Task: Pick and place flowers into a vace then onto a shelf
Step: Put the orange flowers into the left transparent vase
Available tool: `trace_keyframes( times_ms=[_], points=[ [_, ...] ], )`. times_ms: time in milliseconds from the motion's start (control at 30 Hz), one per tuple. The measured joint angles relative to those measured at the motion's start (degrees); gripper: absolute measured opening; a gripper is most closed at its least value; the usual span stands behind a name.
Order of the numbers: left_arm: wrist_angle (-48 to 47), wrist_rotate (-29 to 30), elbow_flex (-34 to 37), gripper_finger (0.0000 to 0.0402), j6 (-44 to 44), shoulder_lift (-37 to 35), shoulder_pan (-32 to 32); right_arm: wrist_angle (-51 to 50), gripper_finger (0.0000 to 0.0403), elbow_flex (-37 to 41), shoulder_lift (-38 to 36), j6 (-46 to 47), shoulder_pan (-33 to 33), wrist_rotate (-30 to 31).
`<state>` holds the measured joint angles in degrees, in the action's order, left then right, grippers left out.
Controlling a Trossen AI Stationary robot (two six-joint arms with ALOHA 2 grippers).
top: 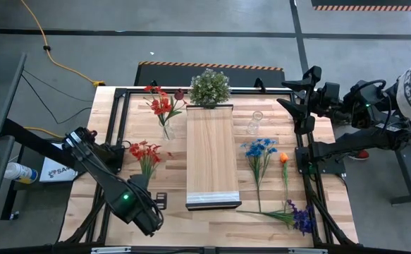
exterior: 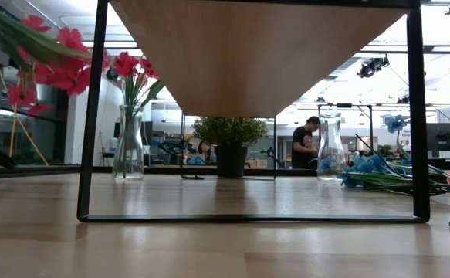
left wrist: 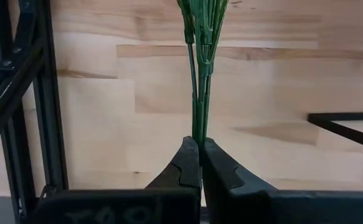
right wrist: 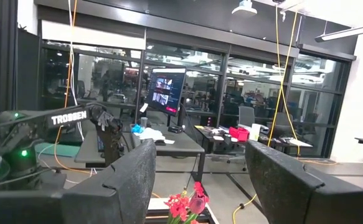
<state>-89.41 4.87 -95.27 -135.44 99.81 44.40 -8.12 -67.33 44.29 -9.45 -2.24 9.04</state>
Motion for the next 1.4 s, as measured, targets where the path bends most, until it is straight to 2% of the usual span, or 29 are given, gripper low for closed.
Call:
trace_keyframes(
  times_ms=[167, 567, 1133, 1400],
  points=[
    [-0.64, 2.67, -2.06, 0.0032, 0.17, -0.02, -0.09, -0.02, 0.0236, -0.02, 0.00, 0.00, 0.00, 0.00],
    [-0.63, 16.41, -4.56, 0.0032, 1.66, 0.00, -0.13, -0.02, 0.0236, 0.00, 0.00, 0.00, 0.00, 0.00],
    [-0.59, 42.75, -5.35, 0.0032, 5.14, 0.00, -0.15, -0.02, 0.0236, -0.02, 0.35, 3.00, 0.00, -0.08],
    [-0.61, 53.94, -5.33, 0.0032, 9.77, 0.00, -1.22, -0.33, 0.0236, -0.02, 3.45, 4.45, 0.00, -3.51]
  ],
)
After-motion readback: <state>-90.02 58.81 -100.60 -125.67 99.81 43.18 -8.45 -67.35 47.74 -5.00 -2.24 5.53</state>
